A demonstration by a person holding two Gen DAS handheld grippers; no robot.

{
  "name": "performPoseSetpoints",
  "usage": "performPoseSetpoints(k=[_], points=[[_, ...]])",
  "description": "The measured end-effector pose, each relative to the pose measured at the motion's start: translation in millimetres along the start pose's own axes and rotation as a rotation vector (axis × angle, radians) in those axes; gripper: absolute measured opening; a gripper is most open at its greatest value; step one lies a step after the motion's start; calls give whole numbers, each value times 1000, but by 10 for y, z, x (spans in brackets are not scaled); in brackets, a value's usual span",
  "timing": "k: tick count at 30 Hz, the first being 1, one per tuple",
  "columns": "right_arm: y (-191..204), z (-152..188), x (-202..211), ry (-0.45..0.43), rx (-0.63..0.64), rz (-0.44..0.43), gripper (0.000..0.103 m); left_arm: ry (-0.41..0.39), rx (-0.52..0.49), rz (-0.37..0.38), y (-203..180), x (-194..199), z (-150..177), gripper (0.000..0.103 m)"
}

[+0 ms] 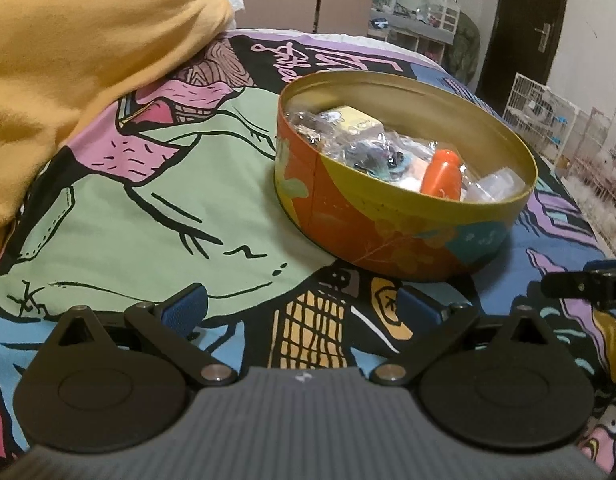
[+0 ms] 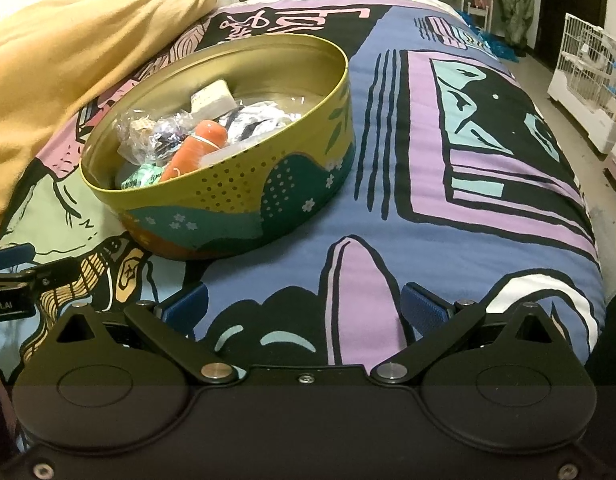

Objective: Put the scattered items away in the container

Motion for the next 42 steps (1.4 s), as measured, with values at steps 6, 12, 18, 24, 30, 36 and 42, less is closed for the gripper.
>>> performPoseSetpoints(k=[6,12,18,24,30,36,42], points=[[5,-13,-8,-4,-11,-7,103,-5,-5,7,-36,-31,0,103],[33,1,-47,7,-10,-14,103,5,-19,15,-82,-63,30,103],[63,22,-88,18,-8,-22,103,5,-12,16,-73,-97,35,103],[85,36,-120,26,-4,-27,103,14,-9,14,-60,-126,51,103],[73,39,-143,29,-15,-23,103,20,-2,6,-42,-153,61,103],[57,29,-143,26,-21,-17,103,16,5,-2,-14,-154,47,103],[46,13,-132,18,-27,-15,103,10,3,-8,-6,-155,41,103]])
Point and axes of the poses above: each gripper's, at about its wrist camera, not at the fingertips, and x roughly against the way its jaws point, y to its left, z to its underside, the point moved 9 cm from there along -x, roughly the way its jaws point, and after that the axes turned 14 degrees about -y, right-handed, at the moved point
